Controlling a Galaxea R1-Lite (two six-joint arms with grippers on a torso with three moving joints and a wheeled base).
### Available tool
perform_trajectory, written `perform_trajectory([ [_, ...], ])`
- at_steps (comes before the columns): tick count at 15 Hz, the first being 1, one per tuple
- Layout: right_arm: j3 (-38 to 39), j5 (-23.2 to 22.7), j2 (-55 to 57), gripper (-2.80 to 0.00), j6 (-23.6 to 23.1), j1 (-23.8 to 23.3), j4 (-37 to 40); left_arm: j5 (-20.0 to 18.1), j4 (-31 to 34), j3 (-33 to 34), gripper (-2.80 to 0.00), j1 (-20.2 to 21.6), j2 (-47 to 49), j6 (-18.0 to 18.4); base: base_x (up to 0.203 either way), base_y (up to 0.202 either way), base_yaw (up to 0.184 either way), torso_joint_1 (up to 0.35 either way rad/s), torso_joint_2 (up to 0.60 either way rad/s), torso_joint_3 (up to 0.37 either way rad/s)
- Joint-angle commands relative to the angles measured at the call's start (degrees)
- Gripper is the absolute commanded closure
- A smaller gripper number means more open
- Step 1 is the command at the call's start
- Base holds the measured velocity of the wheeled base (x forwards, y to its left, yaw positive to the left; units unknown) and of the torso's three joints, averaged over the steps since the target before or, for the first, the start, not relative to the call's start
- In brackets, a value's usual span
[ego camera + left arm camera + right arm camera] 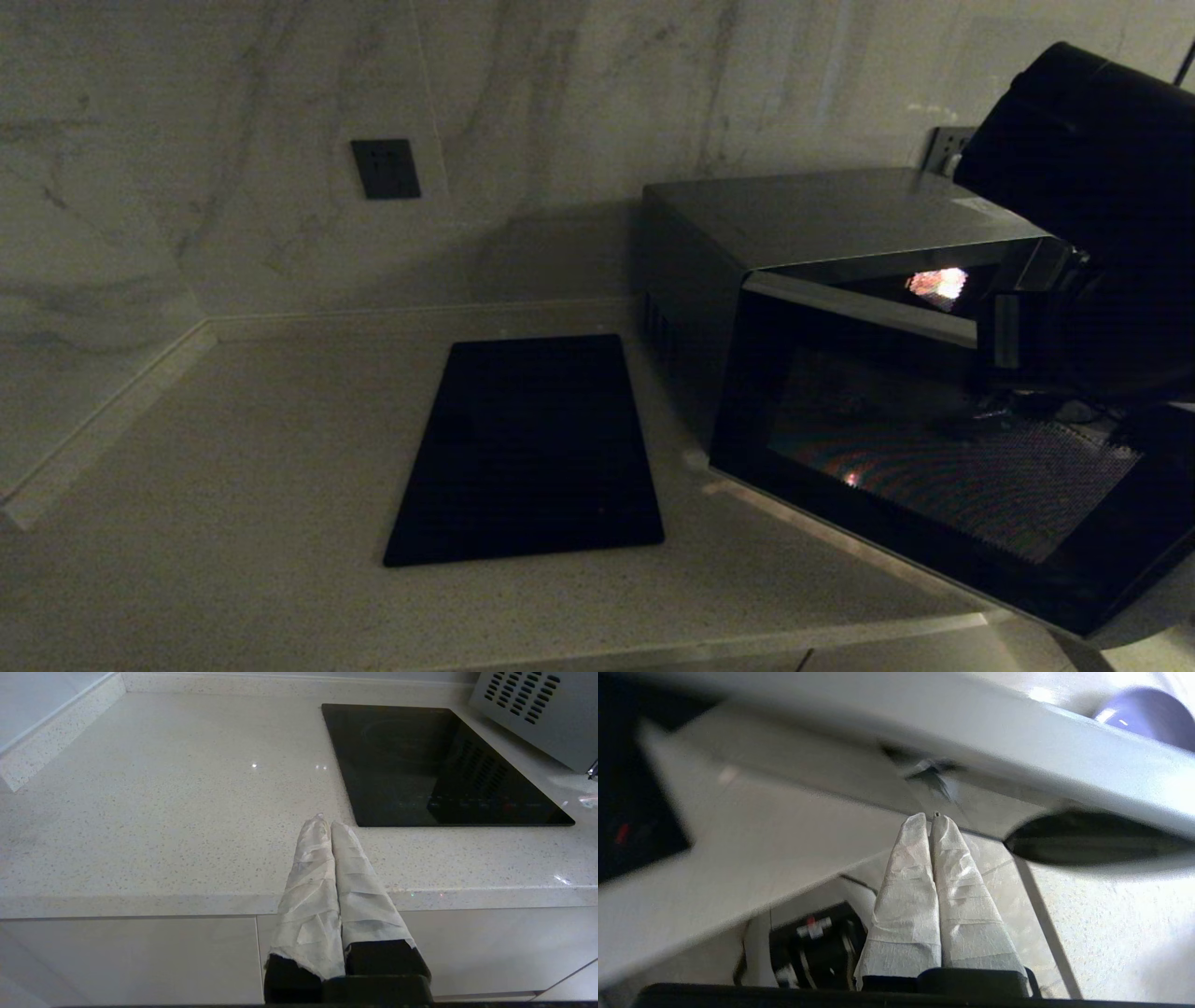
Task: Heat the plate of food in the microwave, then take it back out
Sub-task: Close the microwave oven
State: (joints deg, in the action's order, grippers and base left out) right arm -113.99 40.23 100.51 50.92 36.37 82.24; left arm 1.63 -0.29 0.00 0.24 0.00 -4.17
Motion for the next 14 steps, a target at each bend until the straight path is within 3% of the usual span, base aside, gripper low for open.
perform_trajectory([
  [1,0.0,0.2,1.65,0.0,0.26,-7.52,-1.04,0.04,-0.06,0.0,0.0,0.02,0.09,-0.05,0.0,0.0,0.0,0.0,0.0,0.0],
  [6,0.0,-0.8,6.47,0.0,-1.11,-21.77,-12.11,0.04,-0.06,0.0,0.0,0.02,0.09,-0.05,0.0,0.0,0.0,0.0,0.0,0.0],
  [8,0.0,-4.42,7.32,0.0,-2.91,-25.22,-18.29,0.04,-0.06,0.0,0.0,0.02,0.09,-0.05,0.0,0.0,0.0,0.0,0.0,0.0],
  [10,0.52,-7.79,7.38,0.0,-4.4,-27.88,-24.75,0.04,-0.06,0.0,0.0,0.02,0.09,-0.05,0.0,0.0,0.0,0.0,0.0,0.0],
  [14,0.62,-14.82,7.39,0.0,-5.96,-29.86,-29.34,0.04,-0.06,0.0,0.0,0.02,0.09,-0.05,0.0,0.0,0.0,0.0,0.0,0.0],
])
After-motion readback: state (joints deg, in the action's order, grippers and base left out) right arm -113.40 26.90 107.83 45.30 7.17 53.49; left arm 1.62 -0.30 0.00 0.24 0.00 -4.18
